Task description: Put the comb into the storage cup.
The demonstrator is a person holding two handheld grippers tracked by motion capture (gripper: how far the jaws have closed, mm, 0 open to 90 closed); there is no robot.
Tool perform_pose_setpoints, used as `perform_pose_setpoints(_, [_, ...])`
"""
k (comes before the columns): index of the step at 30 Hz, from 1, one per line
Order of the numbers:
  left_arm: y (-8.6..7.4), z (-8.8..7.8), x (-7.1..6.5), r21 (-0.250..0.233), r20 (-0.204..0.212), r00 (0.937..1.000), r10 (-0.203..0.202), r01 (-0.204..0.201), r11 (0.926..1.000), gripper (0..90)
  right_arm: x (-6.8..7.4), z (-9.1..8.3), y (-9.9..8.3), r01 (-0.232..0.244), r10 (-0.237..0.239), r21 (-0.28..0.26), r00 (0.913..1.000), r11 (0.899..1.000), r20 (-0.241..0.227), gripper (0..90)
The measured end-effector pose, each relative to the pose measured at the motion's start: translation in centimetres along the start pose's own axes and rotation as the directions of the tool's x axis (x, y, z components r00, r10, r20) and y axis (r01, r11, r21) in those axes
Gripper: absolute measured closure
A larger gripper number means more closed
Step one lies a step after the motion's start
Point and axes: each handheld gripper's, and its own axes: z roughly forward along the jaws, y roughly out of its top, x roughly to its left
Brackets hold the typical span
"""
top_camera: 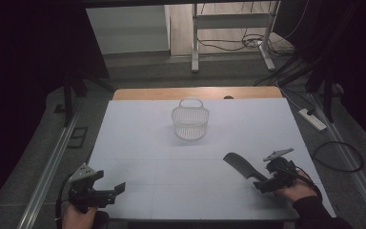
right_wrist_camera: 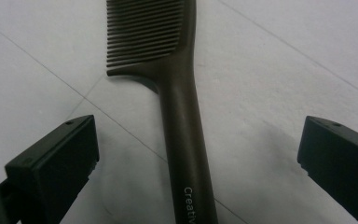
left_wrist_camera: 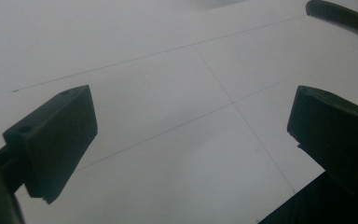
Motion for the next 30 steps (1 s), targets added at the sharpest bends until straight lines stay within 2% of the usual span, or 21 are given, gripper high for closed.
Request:
perform_pose_setpoints(4, [0.0,0.0,0.0,-0.001,0.000,1.0000,0.001,-0.001,1.0000,2.1,0.0,0.4,0.0,0.009,-0.009,0.012,1.0000,1.000,0.002,0.0])
perform_pose_setpoints(7, [0.0,0.0,0.0,0.000,-0.001,1.0000,0.002,-0.002,1.0000,2.2,0.1,1.0,-0.1,0.035,-0.036,0.043,0.9994,0.998,0.001,0.0])
perform_pose_setpoints(17, [0.0,0.0,0.0,0.002,-0.002,1.0000,0.004,-0.004,1.0000,2.2,0.2,1.0,0.1,0.032,-0.032,0.057,0.9995,0.998,0.002,0.0])
perform_pose_setpoints(20, [0.0,0.0,0.0,0.003,-0.002,1.0000,0.004,-0.004,1.0000,2.3,0.2,0.8,0.3,0.031,-0.030,0.064,0.9995,0.997,-0.003,5.3])
perform_pose_setpoints(21, [0.0,0.0,-0.1,0.003,-0.002,1.0000,0.005,-0.005,1.0000,2.3,0.2,0.5,0.4,0.034,-0.034,0.055,0.9994,0.998,-0.006,17.7])
perform_pose_setpoints(22, [0.0,0.0,-0.1,0.004,-0.003,1.0000,0.005,-0.005,1.0000,2.3,0.2,0.3,0.5,0.039,-0.039,0.049,0.9992,0.998,-0.003,23.6])
perform_pose_setpoints(23, [0.0,0.0,-0.1,0.004,-0.003,1.0000,0.005,-0.005,1.0000,2.3,0.2,0.3,0.5,0.039,-0.039,0.049,0.9992,0.998,-0.003,23.6])
perform_pose_setpoints(24, [0.0,0.1,-0.1,0.004,-0.003,1.0000,0.006,-0.006,1.0000,2.3,0.2,0.1,0.7,0.048,-0.048,0.046,0.9988,0.998,-0.007,33.9])
perform_pose_setpoints(26, [0.0,0.1,-0.1,0.005,-0.004,1.0000,0.008,-0.008,1.0000,2.3,0.2,0.0,0.8,0.059,-0.059,0.051,0.9982,0.997,-0.014,40.8])
perform_pose_setpoints(27, [0.0,0.1,-0.1,0.005,-0.004,1.0000,0.007,-0.007,1.0000,2.3,0.2,0.0,0.8,0.059,-0.059,0.051,0.9982,0.997,-0.014,40.8])
perform_pose_setpoints(28, [0.0,0.1,-0.1,0.005,-0.005,1.0000,0.007,-0.007,1.0000,2.3,0.3,-0.1,0.9,0.065,-0.064,0.045,0.9978,0.997,-0.018,53.6])
perform_pose_setpoints(30, [0.0,0.1,-0.1,0.006,-0.006,0.9999,0.009,-0.009,0.9999,2.3,0.3,-0.2,0.9,0.077,-0.076,0.045,0.9967,0.996,-0.031,65.6])
